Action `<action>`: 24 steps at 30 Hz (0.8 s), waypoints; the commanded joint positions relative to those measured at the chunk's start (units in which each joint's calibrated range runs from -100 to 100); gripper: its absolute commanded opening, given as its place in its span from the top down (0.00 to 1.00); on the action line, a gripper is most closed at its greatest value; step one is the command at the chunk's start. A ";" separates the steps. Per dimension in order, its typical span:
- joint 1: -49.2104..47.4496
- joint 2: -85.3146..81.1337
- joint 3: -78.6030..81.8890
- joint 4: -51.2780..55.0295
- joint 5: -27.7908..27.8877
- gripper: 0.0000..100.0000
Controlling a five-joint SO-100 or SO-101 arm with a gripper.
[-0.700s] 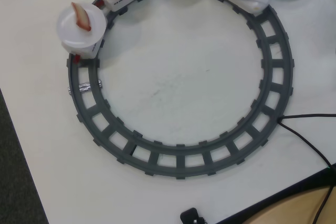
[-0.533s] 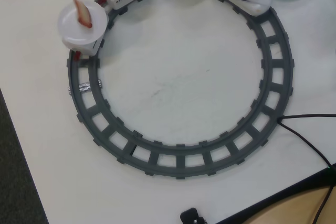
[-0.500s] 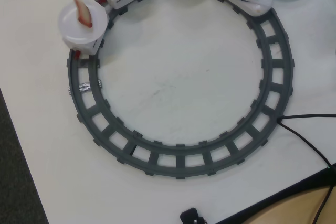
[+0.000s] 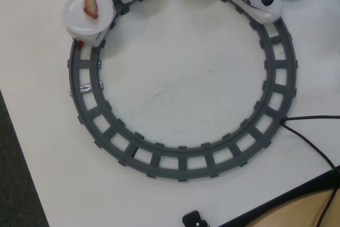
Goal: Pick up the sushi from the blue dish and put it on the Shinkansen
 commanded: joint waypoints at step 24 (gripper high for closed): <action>1.67 10.17 -12.39 0.99 0.18 0.68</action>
